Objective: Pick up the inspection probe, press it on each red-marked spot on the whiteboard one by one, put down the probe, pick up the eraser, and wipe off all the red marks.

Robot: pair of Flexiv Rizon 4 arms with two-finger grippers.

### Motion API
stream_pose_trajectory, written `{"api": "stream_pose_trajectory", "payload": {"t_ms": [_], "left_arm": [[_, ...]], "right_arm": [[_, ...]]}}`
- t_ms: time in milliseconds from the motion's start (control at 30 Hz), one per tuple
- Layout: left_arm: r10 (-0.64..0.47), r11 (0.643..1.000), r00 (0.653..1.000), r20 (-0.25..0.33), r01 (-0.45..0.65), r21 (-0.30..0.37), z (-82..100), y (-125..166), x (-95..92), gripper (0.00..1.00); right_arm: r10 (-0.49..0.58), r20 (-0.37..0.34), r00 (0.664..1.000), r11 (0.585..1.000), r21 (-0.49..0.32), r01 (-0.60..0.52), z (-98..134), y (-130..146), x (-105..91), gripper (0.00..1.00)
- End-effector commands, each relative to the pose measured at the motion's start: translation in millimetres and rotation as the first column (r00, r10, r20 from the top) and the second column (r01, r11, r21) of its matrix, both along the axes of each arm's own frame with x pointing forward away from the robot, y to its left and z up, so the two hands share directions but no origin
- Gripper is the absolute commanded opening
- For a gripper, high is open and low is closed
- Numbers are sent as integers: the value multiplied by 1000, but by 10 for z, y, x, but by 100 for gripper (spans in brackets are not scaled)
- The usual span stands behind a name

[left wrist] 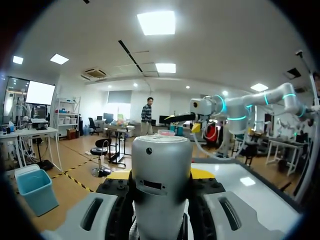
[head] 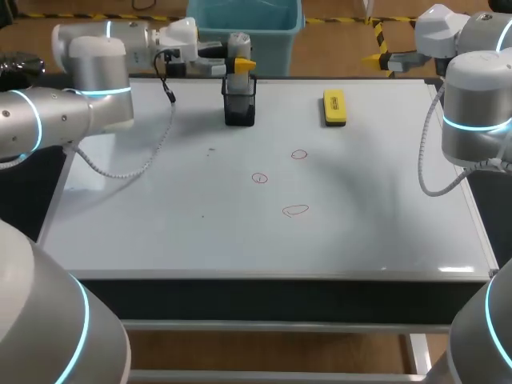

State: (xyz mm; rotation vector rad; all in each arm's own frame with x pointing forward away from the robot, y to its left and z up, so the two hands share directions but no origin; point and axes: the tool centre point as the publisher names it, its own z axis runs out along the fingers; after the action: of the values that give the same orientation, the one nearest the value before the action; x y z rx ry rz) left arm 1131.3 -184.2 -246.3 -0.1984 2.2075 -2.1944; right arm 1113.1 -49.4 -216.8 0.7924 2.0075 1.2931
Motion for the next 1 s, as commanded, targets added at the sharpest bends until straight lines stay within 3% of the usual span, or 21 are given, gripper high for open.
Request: {"api": "stream_pose_trajectory", "payload": {"t_ms": [33,433,700,867,1000], "left_arm": [[0,1000,1000,5,0,1,193,16,-19,0],[25,1000,1000,5,-25,-2,679,82,-7,0],[27,998,999,37,-25,-56,1041,179,-43,0],[57,997,998,42,-54,-54,1147,340,-82,0],[96,995,995,41,-94,-46,1123,541,-136,0]], "right_arm": [[1,-1,1000,1000,0,-1,-1,-2,4,100],[1,-1,1000,1000,0,-1,-1,-2,4,100],[1,-1,1000,1000,0,-1,-1,-2,4,100],[1,-1,1000,1000,0,-1,-1,-2,4,100],[1,-1,1000,1000,0,-1,-1,-2,4,100]]}}
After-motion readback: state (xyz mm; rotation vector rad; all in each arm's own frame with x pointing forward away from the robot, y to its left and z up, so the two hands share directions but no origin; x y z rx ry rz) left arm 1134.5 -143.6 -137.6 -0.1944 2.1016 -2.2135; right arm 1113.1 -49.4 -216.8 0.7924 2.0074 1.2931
